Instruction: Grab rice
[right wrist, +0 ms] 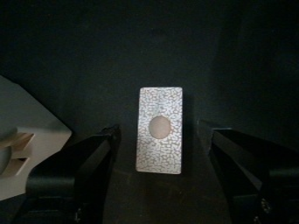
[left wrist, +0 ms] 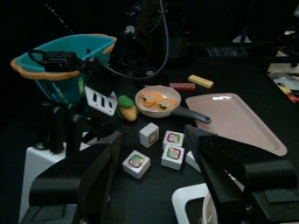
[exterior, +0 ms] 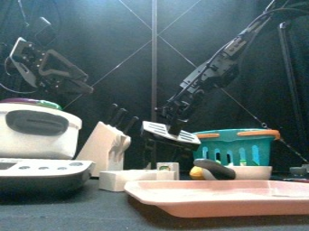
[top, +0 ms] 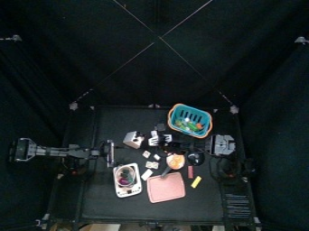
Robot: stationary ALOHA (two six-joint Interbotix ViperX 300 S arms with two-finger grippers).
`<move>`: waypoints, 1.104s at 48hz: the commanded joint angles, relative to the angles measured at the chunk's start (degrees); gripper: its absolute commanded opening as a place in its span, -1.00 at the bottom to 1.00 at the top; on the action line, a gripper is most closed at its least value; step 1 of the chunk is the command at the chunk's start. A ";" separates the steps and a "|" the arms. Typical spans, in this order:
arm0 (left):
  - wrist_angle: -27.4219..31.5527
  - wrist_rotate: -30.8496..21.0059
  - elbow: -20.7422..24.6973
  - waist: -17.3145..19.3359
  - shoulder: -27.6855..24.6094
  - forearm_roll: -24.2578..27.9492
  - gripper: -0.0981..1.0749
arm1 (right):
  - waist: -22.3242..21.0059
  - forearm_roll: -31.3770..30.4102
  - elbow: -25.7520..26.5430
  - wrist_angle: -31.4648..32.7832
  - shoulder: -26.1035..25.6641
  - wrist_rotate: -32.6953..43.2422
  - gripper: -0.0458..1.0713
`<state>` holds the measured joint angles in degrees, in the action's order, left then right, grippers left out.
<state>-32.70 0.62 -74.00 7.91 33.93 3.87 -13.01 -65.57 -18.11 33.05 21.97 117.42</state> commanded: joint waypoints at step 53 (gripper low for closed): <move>-0.18 0.00 0.09 -0.70 0.26 -0.09 0.77 | 18.19 -14.50 -8.53 -14.24 -13.97 -0.62 0.85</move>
<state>-32.70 0.62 -74.44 7.38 34.01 3.87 4.39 -78.13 -26.28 21.45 10.81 116.89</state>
